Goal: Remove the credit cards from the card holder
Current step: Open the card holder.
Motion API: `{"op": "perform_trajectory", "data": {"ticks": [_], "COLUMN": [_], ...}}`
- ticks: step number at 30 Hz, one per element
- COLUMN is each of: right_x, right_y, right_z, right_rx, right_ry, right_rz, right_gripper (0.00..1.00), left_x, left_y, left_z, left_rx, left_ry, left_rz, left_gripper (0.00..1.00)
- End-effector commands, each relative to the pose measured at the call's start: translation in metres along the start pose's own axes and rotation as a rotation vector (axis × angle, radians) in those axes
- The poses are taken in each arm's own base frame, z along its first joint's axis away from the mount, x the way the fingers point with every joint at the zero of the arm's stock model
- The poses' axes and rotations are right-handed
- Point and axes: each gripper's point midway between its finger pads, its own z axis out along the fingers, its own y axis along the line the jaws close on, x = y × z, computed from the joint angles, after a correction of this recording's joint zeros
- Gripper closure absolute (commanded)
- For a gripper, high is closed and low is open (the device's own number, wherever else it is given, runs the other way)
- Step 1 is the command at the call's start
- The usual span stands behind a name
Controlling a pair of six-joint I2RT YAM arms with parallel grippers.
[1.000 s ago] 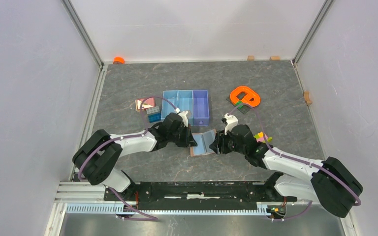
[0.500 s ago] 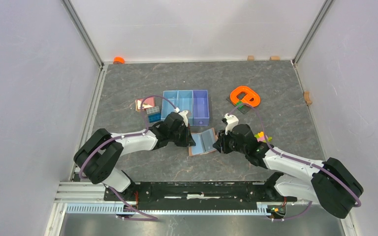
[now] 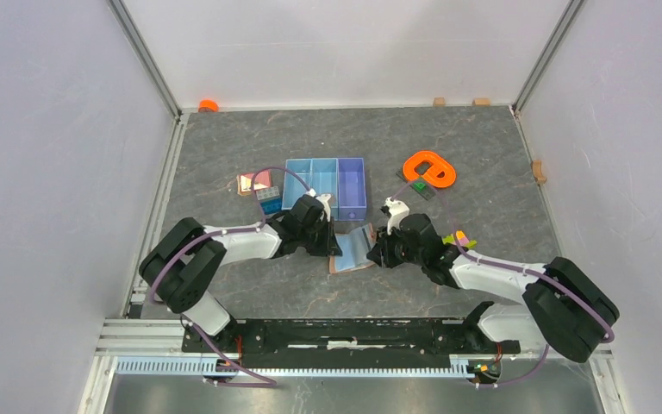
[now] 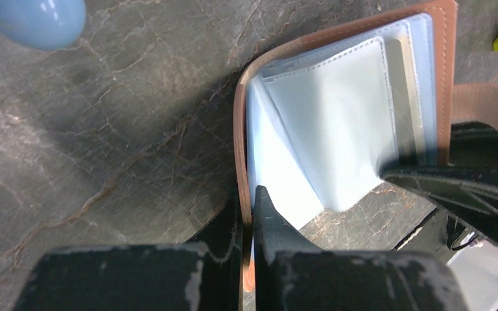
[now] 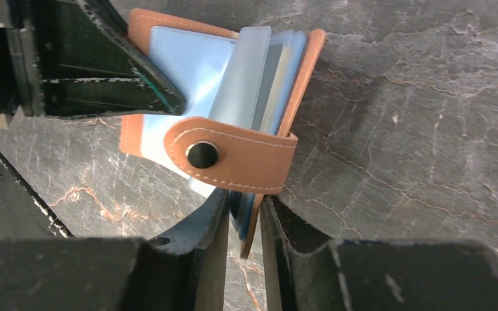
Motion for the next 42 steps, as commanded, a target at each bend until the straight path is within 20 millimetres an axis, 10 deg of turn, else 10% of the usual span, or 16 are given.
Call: {"op": "perform_trajectory", "data": {"ticks": [1, 12, 18, 23, 27, 34, 42], "right_x": [-0.003, 0.004, 0.004, 0.005, 0.004, -0.01, -0.026], "right_y": [0.02, 0.024, 0.026, 0.03, 0.034, 0.026, 0.005], "right_z": [0.005, 0.012, 0.012, 0.013, 0.012, 0.001, -0.008], "right_rx": [-0.084, -0.091, -0.097, -0.113, -0.129, -0.062, 0.056], "right_ry": [0.014, 0.047, 0.043, 0.046, 0.046, -0.007, -0.077], "right_rz": [-0.02, -0.037, -0.044, -0.045, -0.045, -0.068, -0.07], "right_gripper": [0.72, 0.71, 0.76, 0.8, 0.8, 0.68, 0.54], "left_x": [-0.006, -0.007, -0.008, -0.008, -0.003, 0.002, -0.001], "left_y": [-0.016, -0.023, -0.029, -0.034, -0.027, -0.013, -0.019], "left_z": [0.008, 0.003, 0.0, 0.003, 0.016, 0.025, 0.018], "left_rx": [0.057, 0.084, 0.125, 0.161, 0.13, 0.053, 0.075], "left_ry": [0.01, 0.006, -0.012, -0.016, 0.028, 0.074, 0.057], "left_rz": [0.058, 0.061, 0.054, 0.051, 0.032, 0.028, 0.042], "left_gripper": [0.98, 0.9, 0.38, 0.21, 0.27, 0.67, 0.7]}}
